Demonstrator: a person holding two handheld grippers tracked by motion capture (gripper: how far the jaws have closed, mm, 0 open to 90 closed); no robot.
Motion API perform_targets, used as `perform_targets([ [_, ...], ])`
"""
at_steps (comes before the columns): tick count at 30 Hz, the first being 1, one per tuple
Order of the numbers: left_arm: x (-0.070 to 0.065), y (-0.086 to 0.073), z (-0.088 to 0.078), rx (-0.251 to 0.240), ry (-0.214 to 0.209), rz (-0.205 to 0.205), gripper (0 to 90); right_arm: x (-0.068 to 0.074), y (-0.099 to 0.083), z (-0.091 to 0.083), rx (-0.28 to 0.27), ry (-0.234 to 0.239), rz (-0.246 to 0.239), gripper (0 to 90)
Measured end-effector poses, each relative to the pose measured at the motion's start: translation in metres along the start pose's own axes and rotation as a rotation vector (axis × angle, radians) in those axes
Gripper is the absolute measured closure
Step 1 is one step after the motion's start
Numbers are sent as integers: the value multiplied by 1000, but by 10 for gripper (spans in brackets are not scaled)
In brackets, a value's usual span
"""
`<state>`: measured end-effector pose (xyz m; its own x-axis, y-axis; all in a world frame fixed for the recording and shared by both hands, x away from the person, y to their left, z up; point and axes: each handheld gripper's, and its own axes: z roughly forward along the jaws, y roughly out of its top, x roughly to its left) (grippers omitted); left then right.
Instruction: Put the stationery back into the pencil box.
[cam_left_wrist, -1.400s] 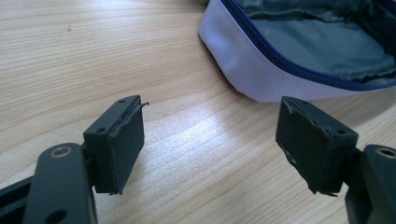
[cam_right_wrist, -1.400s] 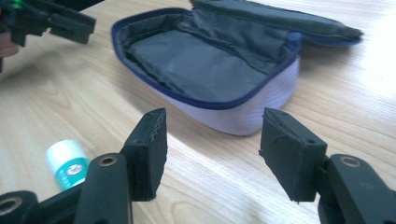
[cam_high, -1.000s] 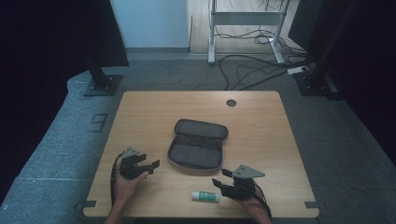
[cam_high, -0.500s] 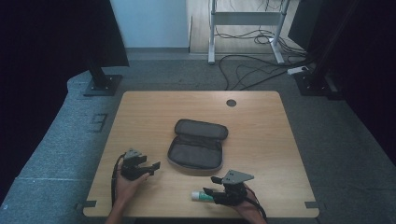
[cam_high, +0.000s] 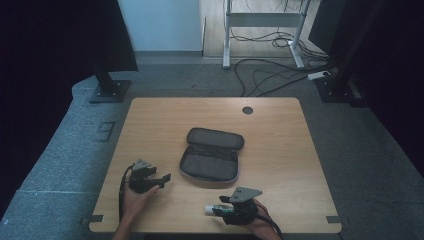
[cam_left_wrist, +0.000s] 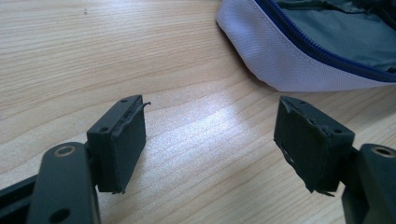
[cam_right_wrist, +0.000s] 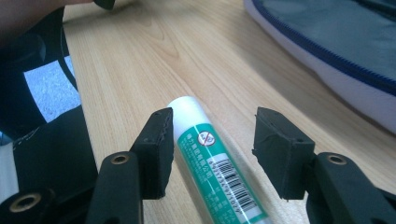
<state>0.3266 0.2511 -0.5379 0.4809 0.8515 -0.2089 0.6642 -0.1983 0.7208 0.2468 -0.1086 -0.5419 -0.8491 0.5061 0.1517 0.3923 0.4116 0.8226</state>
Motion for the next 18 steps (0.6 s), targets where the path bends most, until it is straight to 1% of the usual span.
perform_targets([
  [10,1,-1,0,2,-5,-3,258,-1,-4,6,48,15,-13,524],
  [13,1,-1,1,9,-7,-5,259,-2,-5,8,62,26,-22,532],
  [18,1,-2,2,11,-11,-6,261,-2,-7,9,87,24,-41,558],
])
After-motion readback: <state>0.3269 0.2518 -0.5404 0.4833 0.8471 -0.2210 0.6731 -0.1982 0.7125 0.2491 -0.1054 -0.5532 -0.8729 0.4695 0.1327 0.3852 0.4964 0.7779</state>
